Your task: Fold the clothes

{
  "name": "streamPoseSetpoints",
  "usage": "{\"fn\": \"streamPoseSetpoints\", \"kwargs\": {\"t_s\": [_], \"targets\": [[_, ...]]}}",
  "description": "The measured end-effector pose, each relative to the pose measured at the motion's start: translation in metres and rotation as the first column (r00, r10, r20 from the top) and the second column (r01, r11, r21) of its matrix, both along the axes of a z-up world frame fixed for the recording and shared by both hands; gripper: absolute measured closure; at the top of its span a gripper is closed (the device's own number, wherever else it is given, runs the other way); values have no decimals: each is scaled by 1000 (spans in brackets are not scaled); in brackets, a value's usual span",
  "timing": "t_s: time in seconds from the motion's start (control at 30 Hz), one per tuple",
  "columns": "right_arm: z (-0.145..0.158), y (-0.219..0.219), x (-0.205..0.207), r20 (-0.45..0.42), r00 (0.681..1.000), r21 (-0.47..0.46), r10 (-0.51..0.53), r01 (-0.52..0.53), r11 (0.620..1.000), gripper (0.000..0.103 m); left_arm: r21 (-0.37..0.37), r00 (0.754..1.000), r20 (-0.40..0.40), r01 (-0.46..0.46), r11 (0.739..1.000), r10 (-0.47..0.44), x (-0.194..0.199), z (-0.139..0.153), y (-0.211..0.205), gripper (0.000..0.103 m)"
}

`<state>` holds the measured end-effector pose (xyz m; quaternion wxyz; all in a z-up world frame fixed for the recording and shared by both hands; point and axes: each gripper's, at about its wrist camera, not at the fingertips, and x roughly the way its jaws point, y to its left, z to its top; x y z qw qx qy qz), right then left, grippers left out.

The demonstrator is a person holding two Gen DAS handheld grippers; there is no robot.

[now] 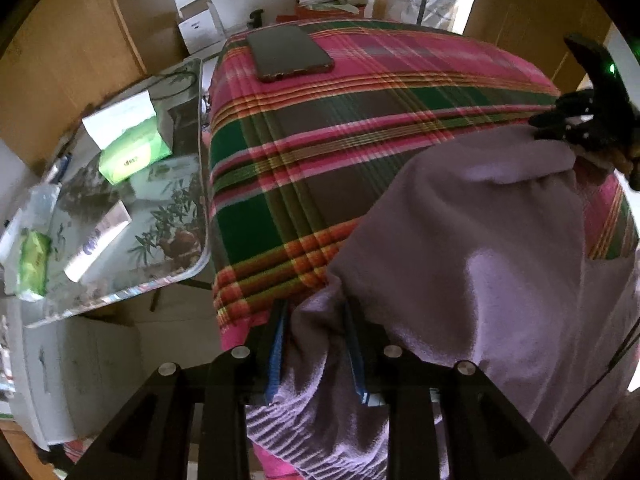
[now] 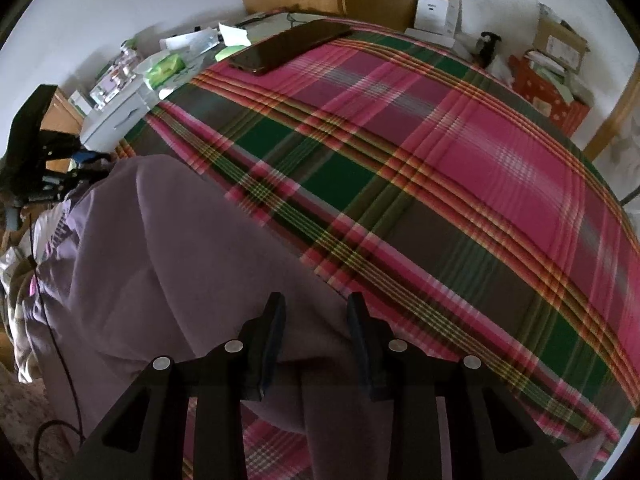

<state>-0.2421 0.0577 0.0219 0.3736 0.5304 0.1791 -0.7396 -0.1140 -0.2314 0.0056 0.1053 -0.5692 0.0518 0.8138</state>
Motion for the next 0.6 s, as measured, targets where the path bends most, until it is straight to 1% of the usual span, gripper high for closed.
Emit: {"fn": "streamPoseSetpoints", "kwargs": {"t_s": [0.07, 0.1, 0.17, 0.2, 0.23, 0.3, 0.37, 0.5, 0.53, 0.6], "targets": [[-1, 0, 0, 0, 1000, -1, -3, 3, 1000, 74, 10, 1000, 3, 1, 1000, -1, 0, 0, 1, 78], [-1, 0, 1, -4, 1000, 1, -2, 2, 1000, 81, 13, 1000, 4, 3, 1000, -3, 1, 1, 1, 81], [0, -1, 3, -16, 1000, 8, 1, 0, 1000, 88, 18, 1000, 5, 6, 1000, -6, 1, 1, 3, 95], [0, -1, 5, -22, 1000, 11, 2, -2, 1000, 95, 20, 1000, 6, 8, 1000, -8, 2, 1, 4, 95], [1, -1, 5, -28, 1000, 14, 1, -1, 1000, 97, 11, 1000, 1, 5, 1000, -5, 2, 2, 5, 96], [2, 0, 6, -42, 999, 9, -12, 12, 1000, 99, -12, 1000, -19, -9, 1000, 9, 2, 5, 7, 97], [7, 3, 7, -65, 997, -6, -33, 33, 999, 101, -13, 998, -51, -44, 999, 43, 2, 11, 3, 97], [22, 8, 7, -142, 985, -45, -93, 88, 995, 101, 37, 984, -113, -133, 990, 136, -3, 28, -14, 97], [25, 9, 6, -164, 981, -47, -106, 99, 994, 101, 51, 981, -120, -147, 988, 153, -4, 31, -17, 97], [31, 8, 3, -212, 968, -56, -138, 129, 990, 101, 54, 979, -123, -155, 986, 161, -8, 31, -18, 97]]}}
